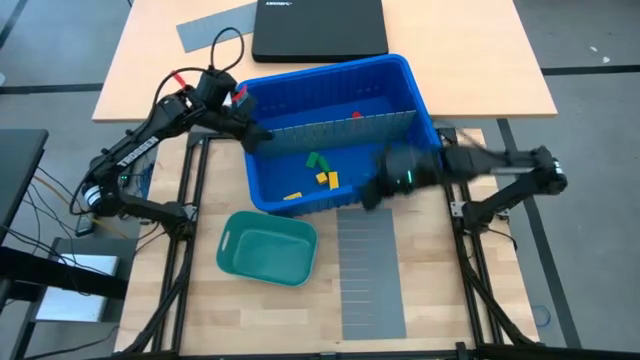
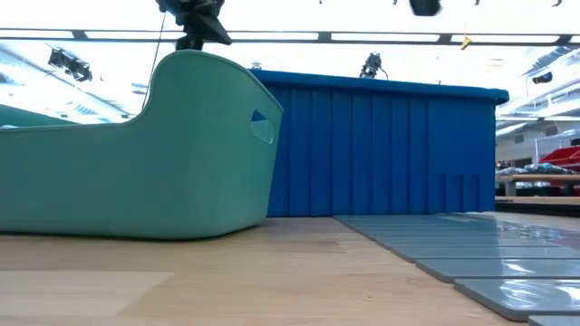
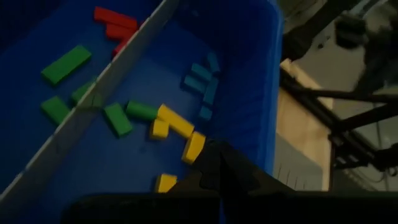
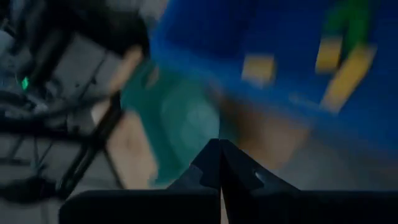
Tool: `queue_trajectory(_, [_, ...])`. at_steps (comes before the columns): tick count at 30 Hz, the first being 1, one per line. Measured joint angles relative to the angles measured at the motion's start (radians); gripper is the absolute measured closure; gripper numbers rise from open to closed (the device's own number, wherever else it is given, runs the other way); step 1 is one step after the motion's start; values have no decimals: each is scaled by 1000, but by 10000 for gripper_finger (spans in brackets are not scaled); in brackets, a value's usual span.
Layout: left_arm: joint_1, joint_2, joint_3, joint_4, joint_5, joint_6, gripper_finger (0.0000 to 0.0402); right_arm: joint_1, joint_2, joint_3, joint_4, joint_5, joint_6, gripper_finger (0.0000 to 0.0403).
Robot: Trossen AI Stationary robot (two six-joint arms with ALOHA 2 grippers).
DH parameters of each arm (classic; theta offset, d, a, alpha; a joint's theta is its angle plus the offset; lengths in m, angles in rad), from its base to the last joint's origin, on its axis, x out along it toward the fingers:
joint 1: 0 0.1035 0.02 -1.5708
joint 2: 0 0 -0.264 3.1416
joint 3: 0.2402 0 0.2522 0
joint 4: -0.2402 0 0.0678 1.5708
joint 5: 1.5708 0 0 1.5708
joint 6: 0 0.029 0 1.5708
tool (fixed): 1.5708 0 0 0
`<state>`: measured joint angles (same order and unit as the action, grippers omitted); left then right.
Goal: Sort Items/Unsort Items
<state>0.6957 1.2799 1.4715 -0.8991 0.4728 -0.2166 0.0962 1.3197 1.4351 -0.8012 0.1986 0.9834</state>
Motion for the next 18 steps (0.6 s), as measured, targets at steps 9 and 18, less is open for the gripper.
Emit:
queue_trajectory(9, [20, 8, 0, 134, -6, -98, 401, -470, 299, 360, -43, -336, -404, 397])
queue_trajectory(18, [83, -18, 2, 146, -36, -155, 401, -568, 593, 517, -106, -409, -501, 317])
